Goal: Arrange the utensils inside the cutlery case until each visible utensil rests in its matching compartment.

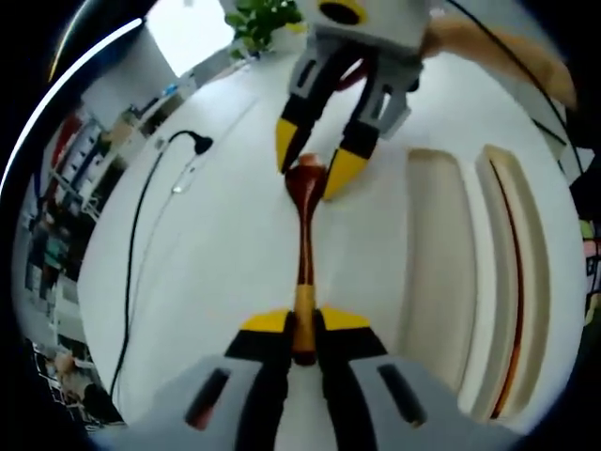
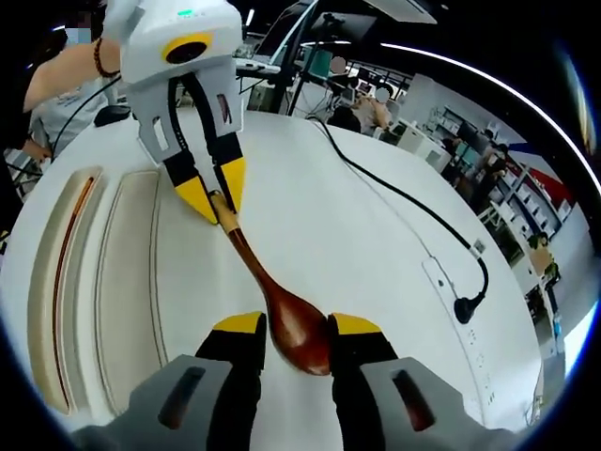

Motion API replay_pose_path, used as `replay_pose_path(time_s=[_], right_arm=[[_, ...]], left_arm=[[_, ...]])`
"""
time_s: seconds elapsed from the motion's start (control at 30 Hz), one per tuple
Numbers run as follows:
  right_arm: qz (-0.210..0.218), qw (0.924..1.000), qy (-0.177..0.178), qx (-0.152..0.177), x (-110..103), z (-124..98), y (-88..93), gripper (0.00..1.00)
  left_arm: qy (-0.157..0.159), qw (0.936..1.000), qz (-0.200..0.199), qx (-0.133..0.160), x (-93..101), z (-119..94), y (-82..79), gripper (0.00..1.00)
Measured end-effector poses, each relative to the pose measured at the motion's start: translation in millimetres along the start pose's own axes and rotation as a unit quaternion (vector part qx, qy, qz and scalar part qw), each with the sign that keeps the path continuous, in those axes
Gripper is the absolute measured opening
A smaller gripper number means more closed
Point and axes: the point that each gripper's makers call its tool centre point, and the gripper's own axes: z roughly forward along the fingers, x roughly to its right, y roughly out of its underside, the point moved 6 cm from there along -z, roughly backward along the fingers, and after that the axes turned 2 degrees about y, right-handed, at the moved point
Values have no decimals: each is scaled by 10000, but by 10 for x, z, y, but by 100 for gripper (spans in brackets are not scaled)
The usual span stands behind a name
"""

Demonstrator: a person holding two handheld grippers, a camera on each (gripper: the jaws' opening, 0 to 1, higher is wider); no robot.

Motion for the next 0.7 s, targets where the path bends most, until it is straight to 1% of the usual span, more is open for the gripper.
replay_pose_path(time_s=[0.03,0.1,0.13,0.17,0.23,0.33,0.4,0.6,0.7], right_arm=[[-3,10000,-19,-16,-10,3,-2,26],[15,10000,-67,-27,41,27,-11,25],[64,10000,-69,-17,59,43,-15,25],[170,9998,-22,-90,70,50,0,26],[90,9999,-62,-92,77,64,-15,26],[113,9998,-82,-104,80,73,-11,26],[236,9996,-130,-37,63,82,-5,24],[330,9992,-187,149,35,59,15,23],[332,9990,-241,176,31,41,13,22]], left_arm=[[22,10000,-21,13,5,0,3,10],[72,10000,-15,33,7,1,7,10],[115,9999,-10,49,4,2,10,10],[165,9998,-15,69,1,4,12,10],[262,9996,-14,90,-2,8,13,10],[328,9994,33,108,8,11,14,10],[373,9992,80,139,14,5,24,10],[588,9975,-83,392,11,-17,71,10],[596,9970,-183,466,6,-11,82,10]])
